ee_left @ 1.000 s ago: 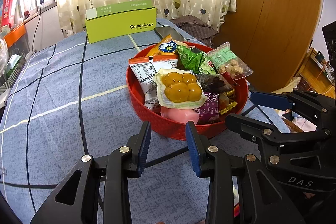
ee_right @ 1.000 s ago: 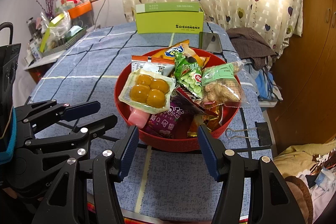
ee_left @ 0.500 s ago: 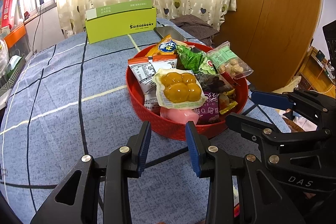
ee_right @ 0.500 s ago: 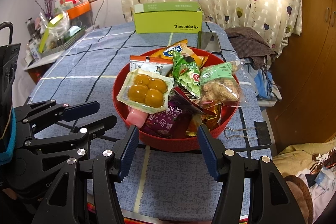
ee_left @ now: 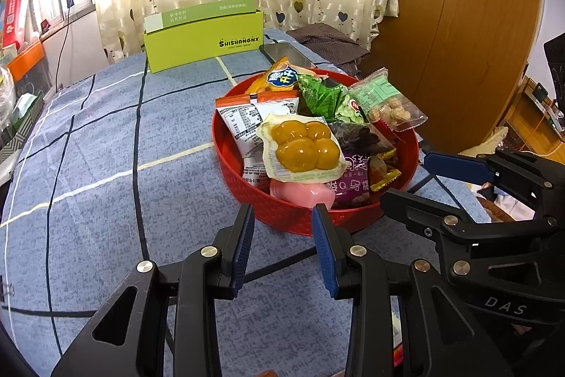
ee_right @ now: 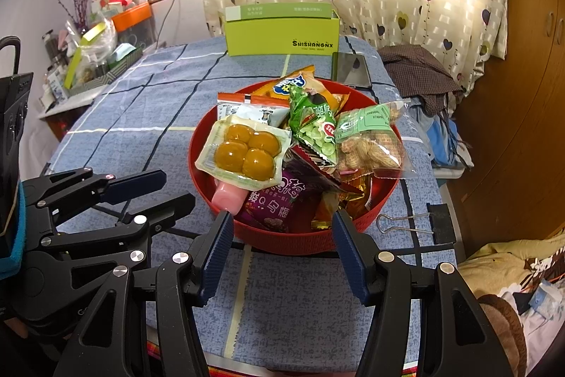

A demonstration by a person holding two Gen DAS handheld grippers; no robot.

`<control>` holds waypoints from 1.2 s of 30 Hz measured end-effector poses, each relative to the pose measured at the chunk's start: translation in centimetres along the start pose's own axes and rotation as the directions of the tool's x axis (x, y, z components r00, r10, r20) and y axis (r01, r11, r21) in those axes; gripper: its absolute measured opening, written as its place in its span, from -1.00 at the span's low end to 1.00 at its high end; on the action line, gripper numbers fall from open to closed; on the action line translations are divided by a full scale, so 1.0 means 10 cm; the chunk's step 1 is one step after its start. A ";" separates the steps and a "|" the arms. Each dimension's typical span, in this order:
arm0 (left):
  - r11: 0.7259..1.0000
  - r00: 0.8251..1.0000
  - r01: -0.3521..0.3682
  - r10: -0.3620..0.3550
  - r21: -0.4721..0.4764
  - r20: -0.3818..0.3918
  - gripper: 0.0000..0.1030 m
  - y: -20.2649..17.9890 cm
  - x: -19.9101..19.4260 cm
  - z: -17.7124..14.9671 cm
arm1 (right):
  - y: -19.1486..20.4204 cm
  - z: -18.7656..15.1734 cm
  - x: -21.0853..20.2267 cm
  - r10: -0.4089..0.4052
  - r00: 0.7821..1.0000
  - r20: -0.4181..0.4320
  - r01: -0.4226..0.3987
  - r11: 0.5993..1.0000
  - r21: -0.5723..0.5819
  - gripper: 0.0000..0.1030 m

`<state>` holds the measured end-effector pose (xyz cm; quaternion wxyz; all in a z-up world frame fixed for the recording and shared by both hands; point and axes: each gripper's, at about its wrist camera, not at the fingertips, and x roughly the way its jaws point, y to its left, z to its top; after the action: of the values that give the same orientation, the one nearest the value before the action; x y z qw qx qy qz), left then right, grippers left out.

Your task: Organize snacks

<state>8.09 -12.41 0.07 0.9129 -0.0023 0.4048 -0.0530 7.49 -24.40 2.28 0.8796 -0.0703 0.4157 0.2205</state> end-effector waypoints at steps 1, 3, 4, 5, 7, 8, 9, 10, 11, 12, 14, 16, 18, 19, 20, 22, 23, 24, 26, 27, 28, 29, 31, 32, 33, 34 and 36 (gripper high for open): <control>1.000 1.000 -0.001 0.001 0.000 0.000 -0.31 0.00 0.00 0.00 | 0.00 0.00 0.00 -0.001 1.000 0.000 0.001 1.000 0.000 0.11; 1.000 1.000 -0.002 0.002 0.000 0.000 -0.31 0.00 0.00 0.00 | 0.00 0.00 0.00 -0.001 1.000 0.000 0.001 1.000 0.000 0.11; 1.000 1.000 -0.003 0.003 0.001 0.000 -0.31 0.00 0.00 0.00 | 0.00 0.00 0.00 -0.001 1.000 0.000 0.001 1.000 0.000 0.11; 1.000 1.000 -0.003 0.003 0.000 -0.001 -0.31 0.00 0.00 0.00 | 0.00 0.00 0.00 -0.002 1.000 0.000 0.002 1.000 0.000 0.11; 1.000 1.000 -0.002 0.002 -0.001 -0.002 -0.31 0.00 0.00 0.00 | 0.00 0.00 0.00 -0.001 1.000 -0.001 0.001 1.000 0.000 0.11; 1.000 1.000 -0.004 0.004 0.000 -0.002 -0.31 0.00 0.00 0.00 | 0.00 0.00 0.00 -0.001 1.000 0.000 0.001 1.000 0.000 0.11; 1.000 1.000 -0.004 0.004 0.001 -0.002 -0.31 0.00 0.00 0.00 | 0.00 0.00 0.00 -0.001 1.000 0.000 0.001 1.000 0.000 0.11; 1.000 1.000 -0.005 0.005 0.001 -0.002 -0.31 0.00 0.00 0.00 | 0.00 0.00 0.00 0.000 1.000 0.000 0.000 1.000 0.001 0.11; 1.000 1.000 -0.005 0.005 0.000 -0.002 -0.31 0.00 0.00 0.00 | 0.00 0.00 0.00 -0.001 1.000 0.000 0.001 1.000 0.001 0.11; 1.000 1.000 -0.005 0.005 0.001 -0.001 -0.31 0.00 0.00 0.00 | 0.00 0.00 0.00 -0.002 1.000 0.000 0.002 1.000 0.000 0.11; 1.000 1.000 -0.007 0.007 0.002 0.000 -0.31 0.00 0.00 0.00 | 0.00 0.00 0.00 -0.002 1.000 0.000 0.002 1.000 0.000 0.11; 1.000 1.000 -0.007 0.007 0.002 -0.001 -0.31 0.00 -0.01 0.00 | 0.00 0.00 0.00 -0.002 1.000 -0.001 0.002 1.000 0.000 0.11; 1.000 1.000 -0.008 0.008 0.002 -0.001 -0.31 0.00 -0.01 0.00 | 0.00 0.01 0.00 -0.001 1.000 0.000 0.001 1.000 0.000 0.11; 1.000 1.000 -0.008 0.008 0.001 -0.002 -0.31 -0.01 -0.01 0.00 | 0.00 0.01 0.00 0.000 1.000 -0.001 0.000 1.000 0.001 0.11; 1.000 1.000 -0.007 0.007 0.001 -0.002 -0.31 0.00 -0.01 0.00 | 0.00 0.01 0.00 0.001 1.000 0.000 -0.001 1.000 0.001 0.11; 1.000 1.000 -0.007 0.007 0.001 -0.002 -0.31 0.00 -0.01 0.00 | 0.00 0.01 0.00 -0.001 1.000 -0.001 0.001 1.000 0.000 0.11; 1.000 1.000 -0.008 0.008 0.001 -0.002 -0.31 0.00 -0.01 0.01 | 0.00 0.01 0.00 -0.001 1.000 -0.001 0.001 1.000 0.000 0.11; 1.000 1.000 -0.009 0.009 0.001 -0.001 -0.31 0.00 -0.01 0.00 | 0.00 0.01 0.00 0.000 1.000 -0.002 0.000 1.000 0.000 0.11; 1.000 1.000 -0.010 0.010 0.001 -0.002 -0.31 0.00 -0.01 0.00 | 0.00 0.01 0.00 -0.001 1.000 -0.002 0.001 1.000 0.000 0.11; 1.000 1.000 -0.010 0.010 0.001 -0.002 -0.31 0.00 -0.01 0.00 | 0.00 0.01 0.00 -0.001 1.000 -0.001 0.001 1.000 0.000 0.11; 1.000 1.000 -0.010 0.010 0.001 -0.002 -0.31 0.00 -0.01 0.00 | 0.00 0.01 0.00 -0.001 1.000 -0.001 0.001 1.000 0.000 0.11; 1.000 1.000 -0.009 0.009 0.000 -0.002 -0.31 0.00 -0.01 0.00 | 0.00 0.01 0.00 0.000 1.000 -0.002 0.000 1.000 0.000 0.11; 1.000 1.000 -0.010 0.010 0.001 -0.002 -0.31 0.00 -0.01 0.00 | 0.00 0.01 0.00 0.000 1.000 -0.002 0.000 1.000 0.001 0.11; 1.000 1.000 -0.010 0.010 0.000 -0.002 -0.31 0.00 -0.01 0.00 | 0.00 0.01 0.00 0.000 1.000 -0.002 0.000 1.000 0.001 0.11; 1.000 1.000 -0.011 0.011 0.000 -0.002 -0.31 0.00 -0.01 0.00 | 0.00 0.01 0.00 0.000 1.000 -0.002 0.000 1.000 0.001 0.11; 1.000 1.000 -0.010 0.010 0.000 -0.002 -0.31 0.00 -0.01 0.00 | 0.00 0.01 0.00 0.000 1.000 -0.002 0.000 1.000 0.001 0.11; 1.000 1.000 -0.011 0.011 0.001 -0.002 -0.31 0.00 -0.01 0.00 | 0.00 0.01 0.00 0.000 1.000 -0.002 0.000 1.000 0.001 0.11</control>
<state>8.01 -12.38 0.16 0.9128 0.0003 0.4055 -0.0481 7.56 -24.36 2.36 0.8792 -0.0702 0.4165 0.2202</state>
